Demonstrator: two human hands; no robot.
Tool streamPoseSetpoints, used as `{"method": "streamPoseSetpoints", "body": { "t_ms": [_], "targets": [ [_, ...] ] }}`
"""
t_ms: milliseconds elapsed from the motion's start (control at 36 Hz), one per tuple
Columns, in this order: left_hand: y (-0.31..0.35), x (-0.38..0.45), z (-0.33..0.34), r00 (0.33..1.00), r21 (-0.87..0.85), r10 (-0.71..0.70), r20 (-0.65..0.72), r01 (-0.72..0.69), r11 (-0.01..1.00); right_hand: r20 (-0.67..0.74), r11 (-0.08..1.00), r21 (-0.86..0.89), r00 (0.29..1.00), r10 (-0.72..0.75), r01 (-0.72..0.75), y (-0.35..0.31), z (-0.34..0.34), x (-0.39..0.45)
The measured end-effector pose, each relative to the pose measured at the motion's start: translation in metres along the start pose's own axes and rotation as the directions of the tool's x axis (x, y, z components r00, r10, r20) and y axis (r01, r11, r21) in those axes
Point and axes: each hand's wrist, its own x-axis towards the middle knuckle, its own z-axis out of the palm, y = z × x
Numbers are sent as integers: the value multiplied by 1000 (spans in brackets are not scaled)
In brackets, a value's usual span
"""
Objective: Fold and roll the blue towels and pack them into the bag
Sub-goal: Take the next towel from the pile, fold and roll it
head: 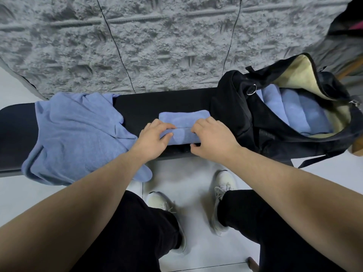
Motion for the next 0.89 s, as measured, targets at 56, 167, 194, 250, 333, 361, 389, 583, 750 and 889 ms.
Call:
{"method": "streamPoseSetpoints", "body": {
  "t_ms": [56,167,194,250,333,361,389,583,750,889],
  "targets": [
    [1,0,0,999,-14,25,-44,-25,1000,34,999,-34,999,-8,9,0,2,1],
    [2,0,1,986,80,119,-115,-111,991,53,998,-55,998,-20,23,4,4,5],
    [2,0,1,978,107,164,-128,-151,983,60,998,-52,998,-20,23,5,4,6],
    [2,-1,1,958,143,247,-146,-227,963,73,999,-32,997,-16,19,6,3,7],
    [3,0,-1,936,212,327,-128,-296,931,70,1000,3,998,-2,1,8,2,9],
    [3,0,-1,933,227,339,-117,-307,924,67,1000,20,998,6,-7,9,2,9],
    [3,0,-2,933,236,345,-105,-314,920,67,999,35,998,11,-14,9,2,9],
    [0,3,-3,947,287,320,-37,-296,911,94,994,90,994,47,-55,11,1,12],
    [5,3,-1,964,266,265,-17,-252,931,148,993,101,988,38,-53,11,-3,11],
    [5,0,-2,970,230,241,17,-238,944,206,988,142,978,32,-62,12,-5,6]
  ]
}}
